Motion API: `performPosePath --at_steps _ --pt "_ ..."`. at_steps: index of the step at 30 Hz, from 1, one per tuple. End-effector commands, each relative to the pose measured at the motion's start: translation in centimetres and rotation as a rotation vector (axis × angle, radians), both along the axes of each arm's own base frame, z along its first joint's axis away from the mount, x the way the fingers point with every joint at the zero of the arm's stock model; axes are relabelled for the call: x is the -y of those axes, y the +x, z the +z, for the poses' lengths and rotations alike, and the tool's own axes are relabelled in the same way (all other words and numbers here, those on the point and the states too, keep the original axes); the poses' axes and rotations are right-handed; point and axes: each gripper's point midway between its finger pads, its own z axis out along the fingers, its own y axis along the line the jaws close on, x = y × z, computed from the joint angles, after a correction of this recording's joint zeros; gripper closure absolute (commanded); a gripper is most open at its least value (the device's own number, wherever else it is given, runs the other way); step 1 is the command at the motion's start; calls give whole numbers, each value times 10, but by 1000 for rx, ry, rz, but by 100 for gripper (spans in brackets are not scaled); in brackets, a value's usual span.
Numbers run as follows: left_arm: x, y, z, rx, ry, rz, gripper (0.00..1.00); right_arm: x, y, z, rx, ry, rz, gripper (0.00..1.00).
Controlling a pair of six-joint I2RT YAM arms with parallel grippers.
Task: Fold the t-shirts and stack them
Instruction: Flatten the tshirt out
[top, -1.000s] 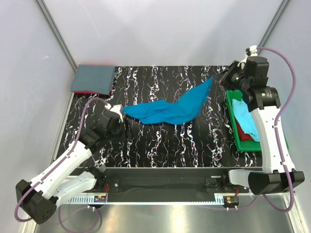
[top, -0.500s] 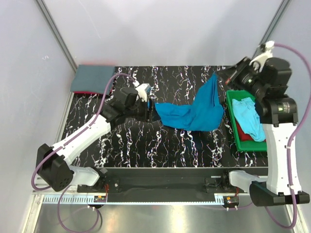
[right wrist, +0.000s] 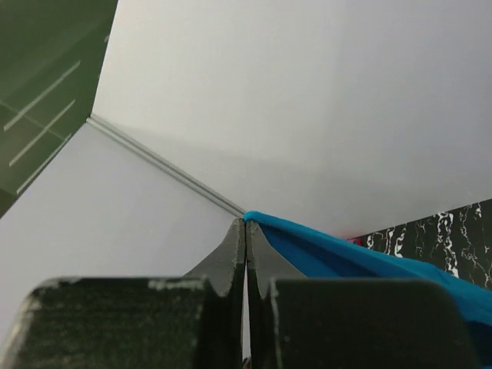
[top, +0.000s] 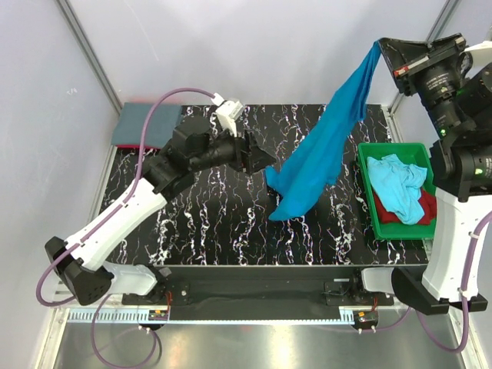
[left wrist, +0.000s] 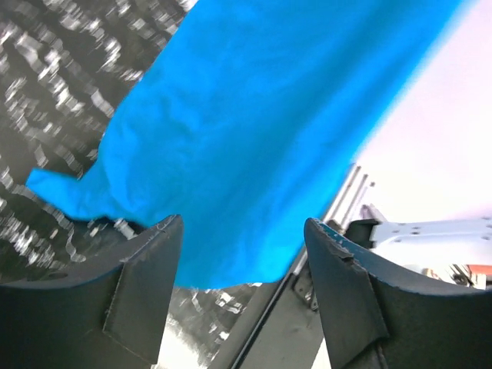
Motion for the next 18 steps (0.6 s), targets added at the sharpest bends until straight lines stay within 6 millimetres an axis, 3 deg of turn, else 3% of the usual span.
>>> performPosePath --at_steps 1,8,14,16,18 --pt "20 -2 26 90 -41 -30 29 14 14 1 -1 104 -73 100" --pt "75 -6 -35 53 48 -71 23 22 21 -17 -37 114 -121 100" --pt "114 7 -88 101 144 -69 19 25 33 -32 -71 92 -145 100" --pt "128 6 -91 117 123 -90 17 25 37 -38 -85 83 -150 100" --pt "145 -2 -108 106 136 -125 16 31 39 -41 -88 83 -181 100"
